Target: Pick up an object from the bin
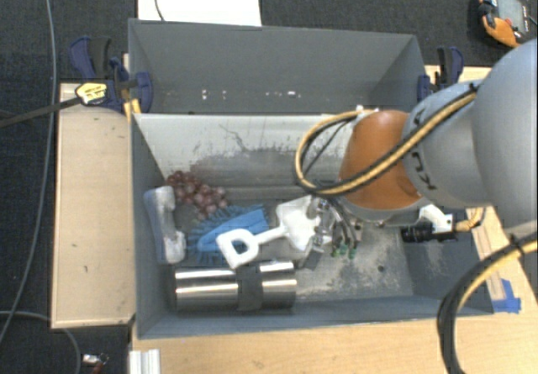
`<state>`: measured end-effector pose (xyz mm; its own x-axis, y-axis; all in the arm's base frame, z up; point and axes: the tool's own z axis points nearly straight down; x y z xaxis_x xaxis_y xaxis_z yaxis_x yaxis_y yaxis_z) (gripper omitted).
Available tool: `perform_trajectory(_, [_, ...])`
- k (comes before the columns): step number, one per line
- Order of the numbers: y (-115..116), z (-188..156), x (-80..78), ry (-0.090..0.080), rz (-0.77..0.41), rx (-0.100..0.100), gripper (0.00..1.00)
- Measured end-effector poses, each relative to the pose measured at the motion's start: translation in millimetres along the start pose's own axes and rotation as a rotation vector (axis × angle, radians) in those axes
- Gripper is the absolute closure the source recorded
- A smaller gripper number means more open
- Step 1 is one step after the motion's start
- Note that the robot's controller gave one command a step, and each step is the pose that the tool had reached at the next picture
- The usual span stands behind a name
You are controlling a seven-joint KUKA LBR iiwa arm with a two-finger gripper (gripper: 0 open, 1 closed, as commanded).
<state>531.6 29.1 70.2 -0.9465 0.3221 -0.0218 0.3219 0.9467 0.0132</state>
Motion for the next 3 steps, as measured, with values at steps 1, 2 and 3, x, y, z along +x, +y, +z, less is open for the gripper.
perform_trajectory(1, [-31,-2,7.3,0.016,-0.256,0.009,0.0])
perform_trajectory(2, [-18,0,-11.4,-0.004,-0.027,0.0,0.0])
perform_trajectory(3, [-32,-25,13.8,0.013,-0.236,0.007,0.0])
